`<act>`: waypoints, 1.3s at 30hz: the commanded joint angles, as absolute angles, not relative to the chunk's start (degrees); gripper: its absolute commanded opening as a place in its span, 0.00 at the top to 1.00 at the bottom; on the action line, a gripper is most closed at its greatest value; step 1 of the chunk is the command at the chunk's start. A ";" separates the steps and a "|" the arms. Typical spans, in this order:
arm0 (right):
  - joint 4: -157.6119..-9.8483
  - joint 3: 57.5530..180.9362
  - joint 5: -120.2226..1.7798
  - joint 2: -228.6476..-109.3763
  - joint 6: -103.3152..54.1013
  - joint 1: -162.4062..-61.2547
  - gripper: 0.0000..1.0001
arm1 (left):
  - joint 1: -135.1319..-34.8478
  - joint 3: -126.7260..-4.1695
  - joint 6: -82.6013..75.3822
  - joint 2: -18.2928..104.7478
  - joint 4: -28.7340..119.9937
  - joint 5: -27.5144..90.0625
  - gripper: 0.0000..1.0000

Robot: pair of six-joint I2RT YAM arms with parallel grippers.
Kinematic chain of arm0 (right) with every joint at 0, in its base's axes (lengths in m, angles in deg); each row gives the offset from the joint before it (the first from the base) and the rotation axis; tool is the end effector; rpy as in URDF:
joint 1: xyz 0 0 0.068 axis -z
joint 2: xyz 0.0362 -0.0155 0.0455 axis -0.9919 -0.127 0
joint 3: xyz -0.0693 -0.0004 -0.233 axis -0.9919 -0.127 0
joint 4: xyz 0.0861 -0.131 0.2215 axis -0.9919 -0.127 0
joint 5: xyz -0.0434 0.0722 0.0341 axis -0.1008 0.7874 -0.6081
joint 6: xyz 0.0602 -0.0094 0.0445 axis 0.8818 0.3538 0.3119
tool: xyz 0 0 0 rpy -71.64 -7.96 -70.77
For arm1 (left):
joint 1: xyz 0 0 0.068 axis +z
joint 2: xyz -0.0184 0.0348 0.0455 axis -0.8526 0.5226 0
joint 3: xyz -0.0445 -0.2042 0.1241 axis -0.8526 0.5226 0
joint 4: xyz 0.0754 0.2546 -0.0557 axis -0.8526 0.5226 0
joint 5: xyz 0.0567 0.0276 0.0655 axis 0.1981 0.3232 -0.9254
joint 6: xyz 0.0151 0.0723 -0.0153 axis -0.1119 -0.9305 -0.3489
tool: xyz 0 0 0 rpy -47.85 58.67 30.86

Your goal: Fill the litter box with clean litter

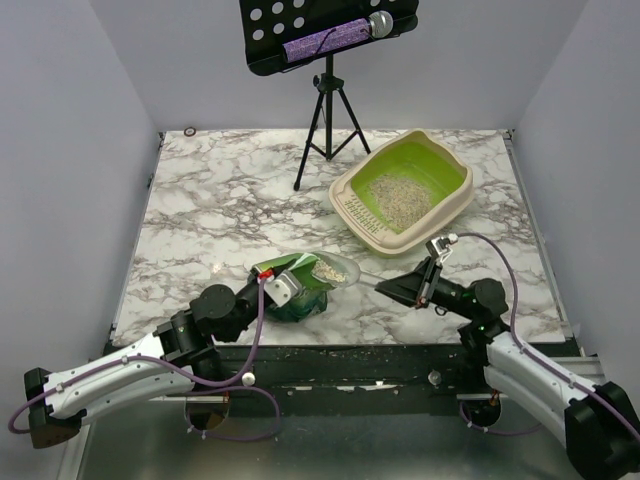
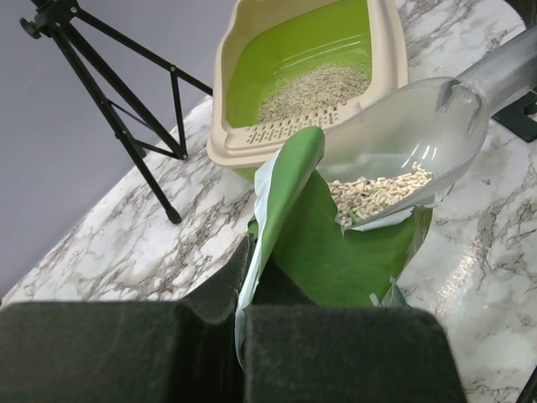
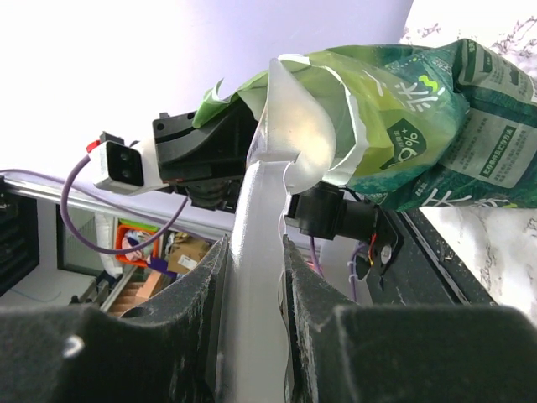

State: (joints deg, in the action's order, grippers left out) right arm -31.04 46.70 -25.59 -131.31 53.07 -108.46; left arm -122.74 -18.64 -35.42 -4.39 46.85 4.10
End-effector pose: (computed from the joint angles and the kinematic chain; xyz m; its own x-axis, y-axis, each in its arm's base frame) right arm 0.1650 0.1263 0.1791 -0.8862 0.4030 -0.2284 -0.2707 -0.0503 0.9614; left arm 0.1080 -0.1764 0.2675 0.2350 0.2657 -0.9350 0.6714 0.6511 0.3538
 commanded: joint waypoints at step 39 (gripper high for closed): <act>-66.59 75.77 -75.11 -139.33 24.84 -108.37 0.99 | -122.91 -17.71 -36.99 -9.85 38.68 -9.51 1.00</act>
